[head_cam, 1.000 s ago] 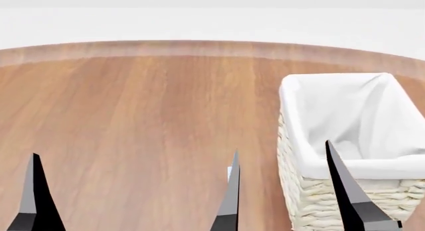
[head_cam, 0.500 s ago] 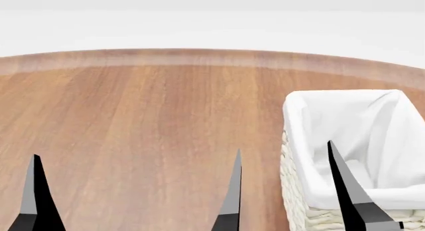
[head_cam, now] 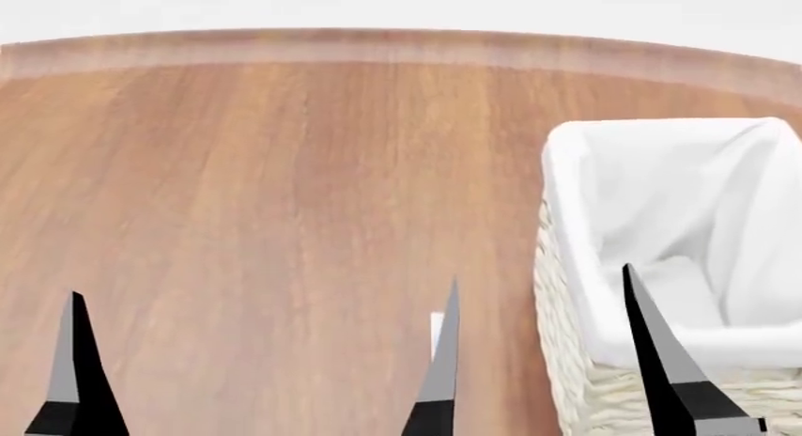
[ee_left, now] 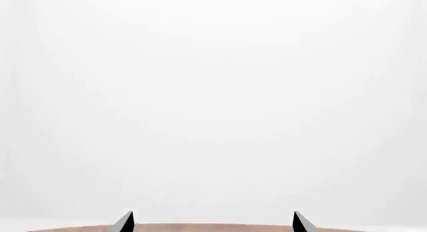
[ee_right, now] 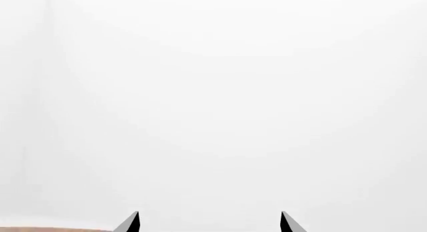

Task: Pick up the alphabet soup and the cream cheese box, and put them in the basket.

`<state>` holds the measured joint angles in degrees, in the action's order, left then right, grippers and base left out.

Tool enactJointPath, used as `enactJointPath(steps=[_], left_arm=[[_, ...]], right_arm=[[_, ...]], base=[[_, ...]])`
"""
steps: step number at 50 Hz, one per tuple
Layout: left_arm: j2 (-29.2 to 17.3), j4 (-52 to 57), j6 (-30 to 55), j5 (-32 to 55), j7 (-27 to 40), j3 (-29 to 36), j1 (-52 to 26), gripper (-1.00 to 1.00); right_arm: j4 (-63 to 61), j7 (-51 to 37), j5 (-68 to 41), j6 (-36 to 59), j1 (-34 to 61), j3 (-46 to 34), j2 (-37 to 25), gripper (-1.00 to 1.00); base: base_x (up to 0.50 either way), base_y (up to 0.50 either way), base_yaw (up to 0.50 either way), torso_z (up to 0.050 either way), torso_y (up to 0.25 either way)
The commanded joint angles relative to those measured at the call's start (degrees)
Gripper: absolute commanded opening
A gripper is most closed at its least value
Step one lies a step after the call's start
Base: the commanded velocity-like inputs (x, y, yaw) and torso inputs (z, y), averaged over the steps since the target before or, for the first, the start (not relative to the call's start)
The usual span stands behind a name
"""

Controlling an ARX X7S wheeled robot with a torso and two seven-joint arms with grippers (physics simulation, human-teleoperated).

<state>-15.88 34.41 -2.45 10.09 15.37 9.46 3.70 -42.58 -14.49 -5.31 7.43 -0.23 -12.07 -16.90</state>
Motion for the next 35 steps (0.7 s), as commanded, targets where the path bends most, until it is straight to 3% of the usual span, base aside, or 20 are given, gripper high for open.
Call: enactJointPath(steps=[1,35], left_arm=[[-0.2,-0.4,0.0,-0.2,0.3,0.3,-0.2,1.00],[-0.8,-1.5,-0.5,-1.0,1.3,1.2,-0.6,1.00]], right_arm=[[0.4,-0.3,-0.6,-0.1,0.4,-0.2,-0.2,1.00],[1.9,-1.6,-0.1,-0.6,0.8,-1.1,-1.2,1.00]], base=[[0.00,0.00,0.00,0.000,-0.152],[0.00,0.00,0.00,0.000,-0.181]])
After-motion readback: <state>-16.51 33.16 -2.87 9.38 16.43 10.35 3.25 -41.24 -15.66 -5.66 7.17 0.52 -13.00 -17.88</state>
